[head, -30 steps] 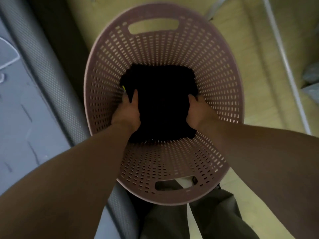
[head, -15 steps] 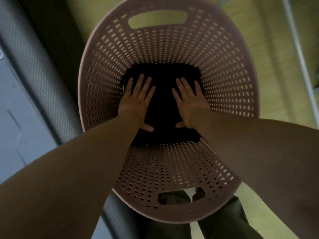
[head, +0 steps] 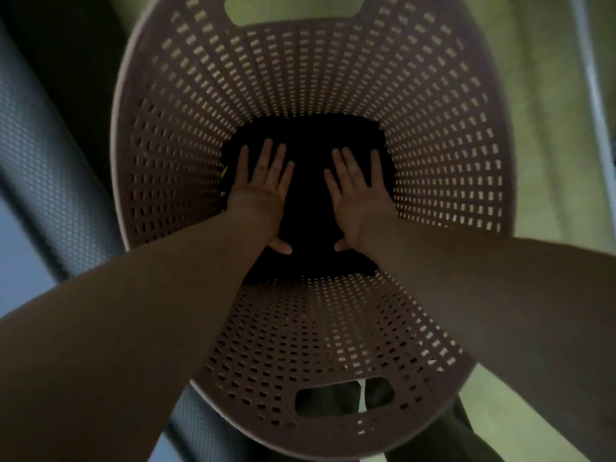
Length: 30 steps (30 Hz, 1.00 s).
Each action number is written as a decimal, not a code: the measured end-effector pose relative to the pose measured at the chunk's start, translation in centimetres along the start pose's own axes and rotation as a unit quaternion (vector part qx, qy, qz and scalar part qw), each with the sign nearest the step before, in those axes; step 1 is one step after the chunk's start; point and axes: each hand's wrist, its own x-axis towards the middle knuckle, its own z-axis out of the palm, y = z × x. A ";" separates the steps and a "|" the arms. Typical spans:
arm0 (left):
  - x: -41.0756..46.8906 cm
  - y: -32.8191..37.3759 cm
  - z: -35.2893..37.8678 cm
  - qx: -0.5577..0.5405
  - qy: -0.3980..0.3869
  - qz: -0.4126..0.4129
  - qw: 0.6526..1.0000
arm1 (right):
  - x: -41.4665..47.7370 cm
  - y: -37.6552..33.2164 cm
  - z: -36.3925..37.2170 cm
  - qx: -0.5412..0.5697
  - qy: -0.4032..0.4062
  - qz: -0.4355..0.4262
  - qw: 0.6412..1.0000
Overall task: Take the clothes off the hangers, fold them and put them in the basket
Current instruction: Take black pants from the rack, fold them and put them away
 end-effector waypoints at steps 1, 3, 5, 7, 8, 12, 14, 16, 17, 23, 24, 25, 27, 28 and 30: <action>-0.6 0.3 -1.0 0.008 -0.008 0.000 1.000 | -0.8 -0.4 -0.4 -0.003 -0.003 -0.003 1.000; -1.9 0.6 -2.7 0.021 -0.012 -0.008 1.000 | -2.0 -1.1 -1.1 -0.004 -0.020 -0.014 1.000; -2.5 0.6 -3.1 0.034 -0.023 -0.026 0.999 | -2.6 -1.2 -1.3 -0.005 -0.039 -0.006 0.999; -2.4 0.7 -1.7 0.042 -0.052 -0.028 0.997 | -2.7 -0.5 -1.1 -0.003 -0.068 0.005 0.998; -2.2 0.6 -0.6 0.048 -0.059 -0.028 0.997 | -2.5 0.0 -0.7 -0.001 -0.080 0.008 0.997; -0.1 0.5 2.7 0.047 -0.055 -0.018 0.997 | -0.8 0.7 1.5 0.008 -0.091 0.000 0.996; 1.1 0.4 3.4 0.029 -0.054 -0.011 0.998 | -0.1 0.2 2.1 0.013 -0.087 0.001 0.996; 1.4 0.3 3.4 0.021 -0.052 -0.003 0.998 | -0.1 -0.1 2.0 0.019 -0.087 0.004 0.996; 1.0 0.3 3.0 0.019 -0.055 0.001 0.998 | -0.5 -0.1 1.6 0.019 -0.090 -0.002 0.996; -7.1 0.4 -2.8 0.001 -0.038 0.013 0.999 | -7.5 1.3 -3.2 0.118 -0.056 -0.029 0.991; -9.0 0.3 -4.0 -0.036 -0.022 -0.002 0.999 | -9.4 1.7 -4.6 0.150 -0.036 -0.028 0.988; -11.4 -0.1 -5.7 -0.087 -0.001 -0.016 0.996 | -11.7 2.4 -6.4 0.179 -0.011 -0.027 0.983; -17.1 -0.6 -8.6 -0.193 0.019 -0.036 0.980 | -16.8 3.9 -10.2 0.205 -0.011 -0.038 0.978; -20.3 -1.2 -10.3 -0.235 0.031 -0.050 0.970 | -19.6 5.0 -12.6 0.223 -0.008 -0.036 0.974; -25.7 -2.2 -12.8 -0.305 0.046 -0.061 0.949 | -23.6 6.7 -15.8 0.277 -0.004 -0.037 0.960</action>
